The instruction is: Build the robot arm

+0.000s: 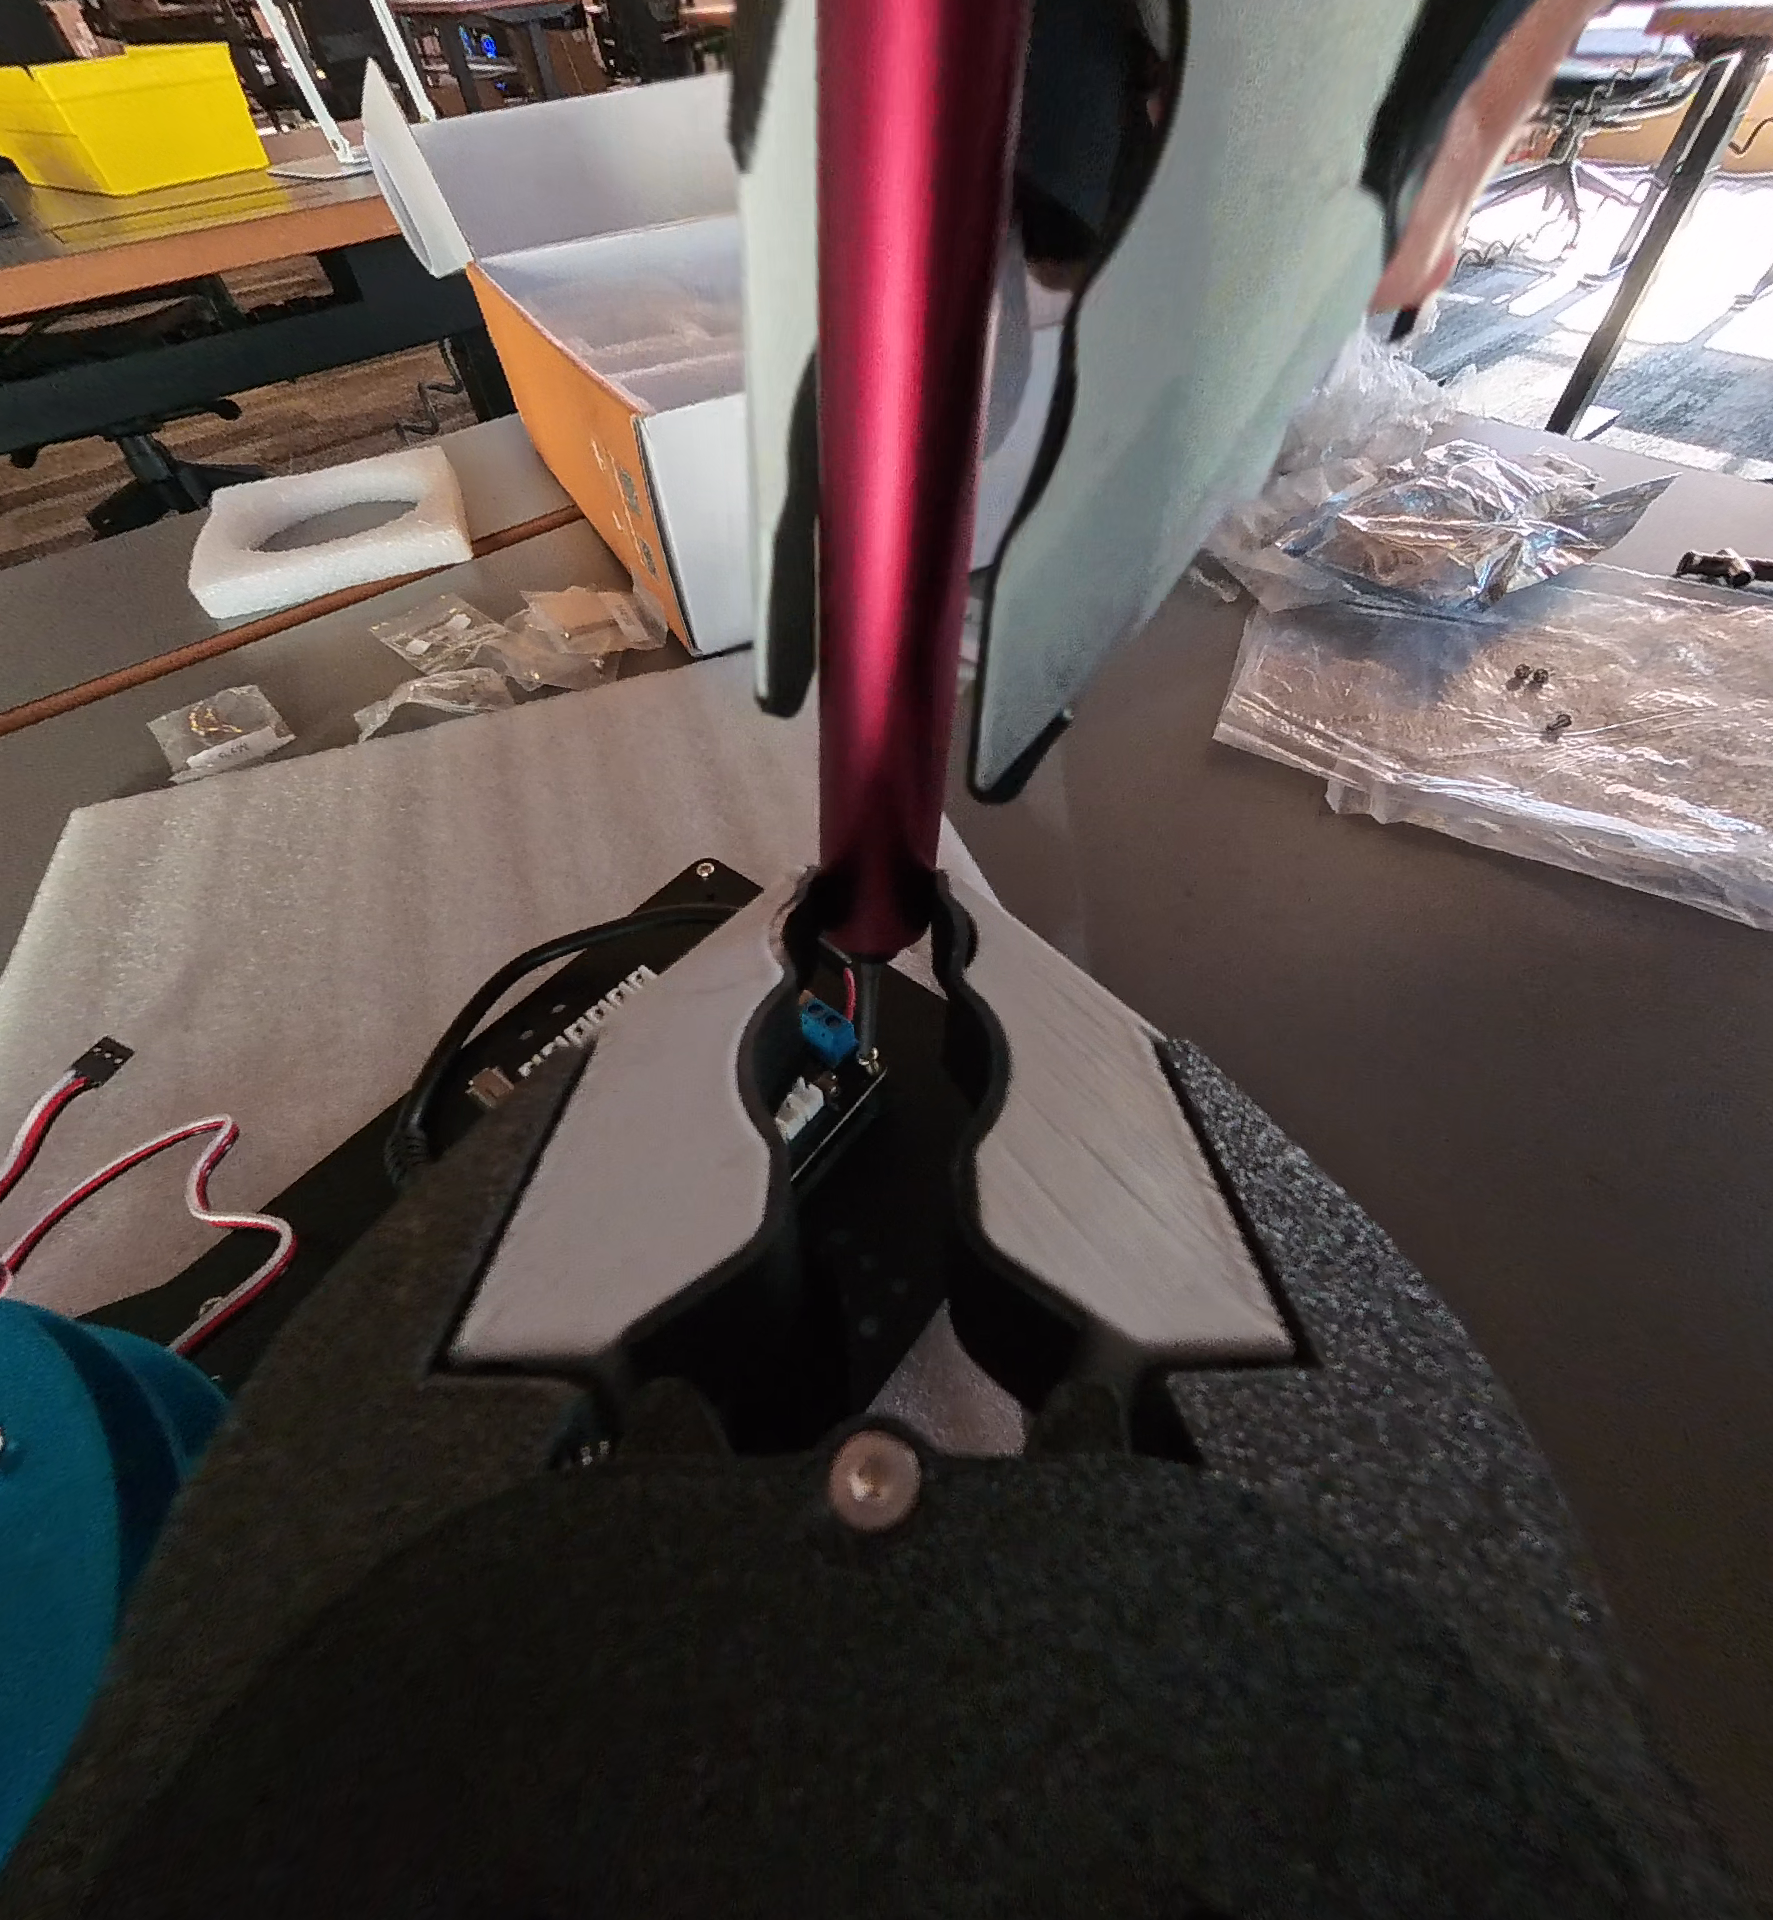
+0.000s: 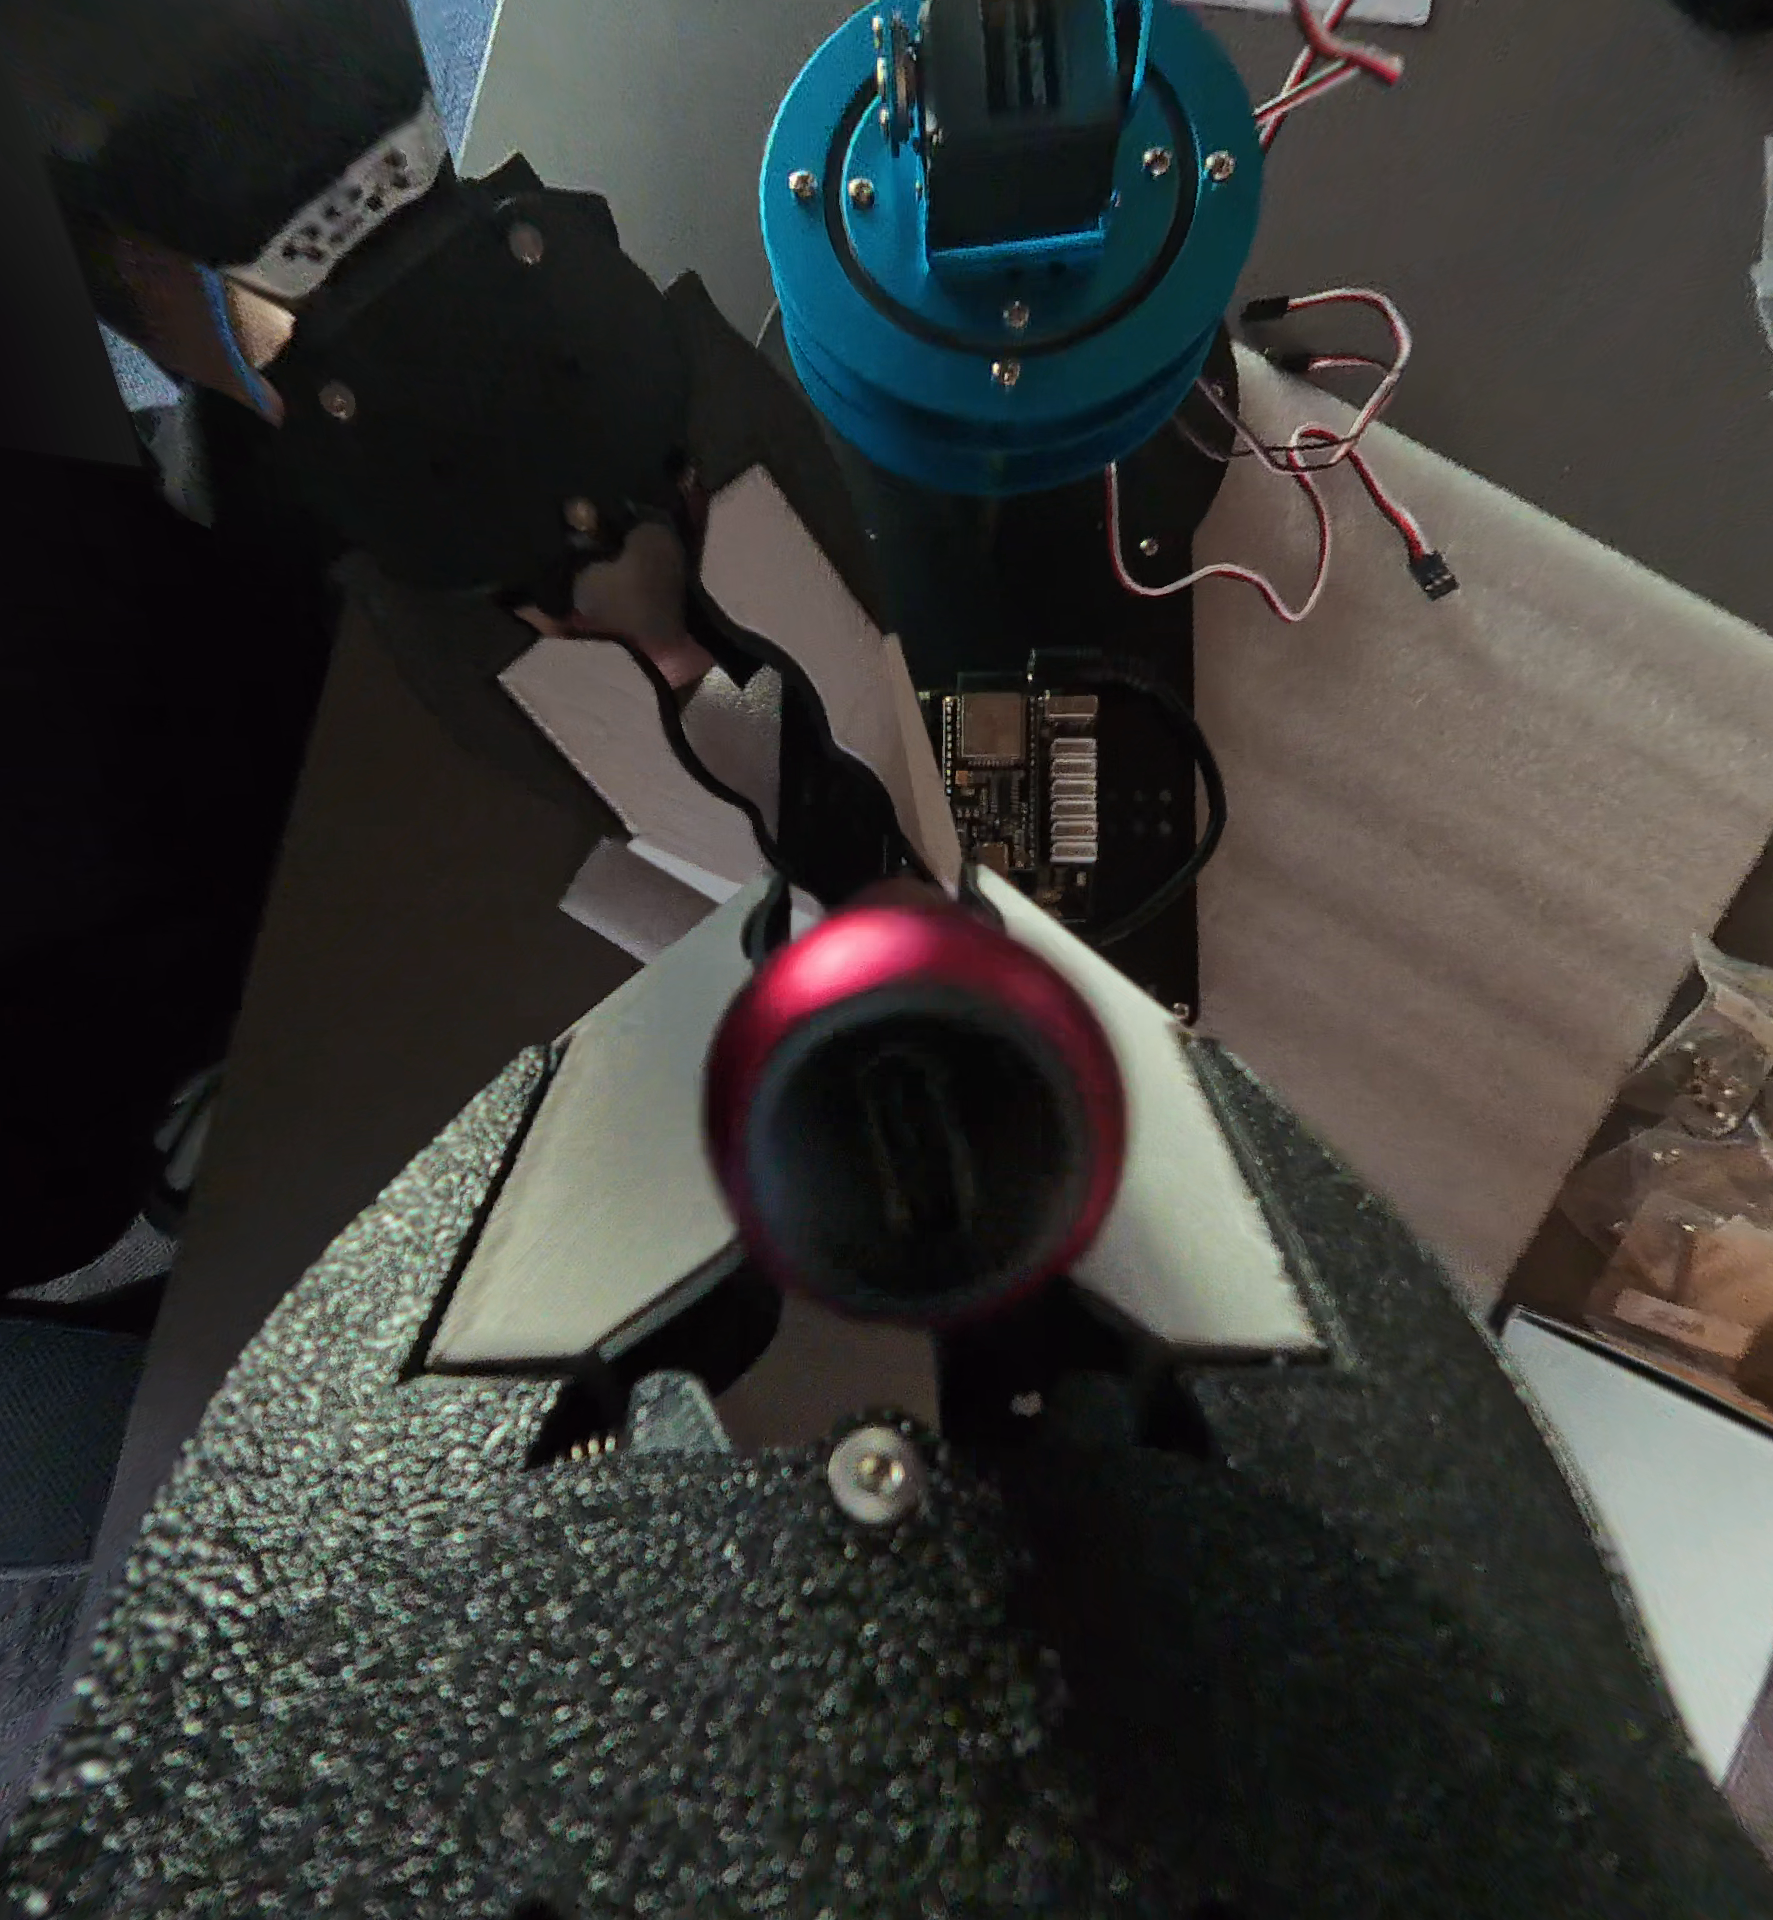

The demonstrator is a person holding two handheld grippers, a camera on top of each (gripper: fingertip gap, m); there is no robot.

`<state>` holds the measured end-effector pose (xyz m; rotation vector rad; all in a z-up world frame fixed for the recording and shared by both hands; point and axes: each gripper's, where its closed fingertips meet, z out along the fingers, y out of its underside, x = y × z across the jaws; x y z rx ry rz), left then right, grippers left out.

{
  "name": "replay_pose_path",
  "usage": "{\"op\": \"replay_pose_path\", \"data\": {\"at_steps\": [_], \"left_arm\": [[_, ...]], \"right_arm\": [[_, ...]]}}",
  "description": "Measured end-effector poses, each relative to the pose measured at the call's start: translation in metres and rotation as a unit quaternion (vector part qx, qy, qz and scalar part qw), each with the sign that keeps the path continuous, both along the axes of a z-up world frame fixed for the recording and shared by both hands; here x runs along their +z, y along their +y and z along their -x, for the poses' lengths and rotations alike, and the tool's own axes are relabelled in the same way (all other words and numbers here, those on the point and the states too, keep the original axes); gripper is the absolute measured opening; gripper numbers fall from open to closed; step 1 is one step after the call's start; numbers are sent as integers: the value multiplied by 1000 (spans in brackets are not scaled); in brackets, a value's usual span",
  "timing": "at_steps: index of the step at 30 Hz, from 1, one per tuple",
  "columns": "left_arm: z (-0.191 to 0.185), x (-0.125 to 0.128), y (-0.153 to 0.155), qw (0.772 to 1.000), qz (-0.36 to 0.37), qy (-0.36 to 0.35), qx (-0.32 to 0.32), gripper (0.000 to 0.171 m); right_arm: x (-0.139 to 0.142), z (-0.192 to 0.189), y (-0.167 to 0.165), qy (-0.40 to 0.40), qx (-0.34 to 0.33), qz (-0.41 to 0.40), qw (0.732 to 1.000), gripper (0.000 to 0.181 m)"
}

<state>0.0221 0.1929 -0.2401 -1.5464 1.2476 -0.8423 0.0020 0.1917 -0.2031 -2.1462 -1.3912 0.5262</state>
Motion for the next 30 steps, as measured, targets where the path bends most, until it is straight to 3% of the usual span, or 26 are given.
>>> {"op": "replay_pose_path", "data": {"at_steps": [2, 5, 7, 14, 30], "left_arm": [[0, 0, 0, 1000, 3, 0, -1, 21], [0, 0, 1, 1000, 13, -4, -2, 21], [1, 0, 2, 1000, 21, -6, -2, 21], [1, 0, 2, 1000, 21, -7, -6, 21], [1, 0, 1, 999, 40, -12, -21, 21]], "right_arm": [[-2, -1, 1, 19, -13, -19, 1000, 35], [-5, -2, 7, 31, -32, -26, 999, 22], [-7, -2, 10, 30, -34, -35, 998, 22], [-14, 3, 10, 43, -30, -5, 999, 20], [-20, 6, 8, 48, 20, -15, 999, 20]]}}
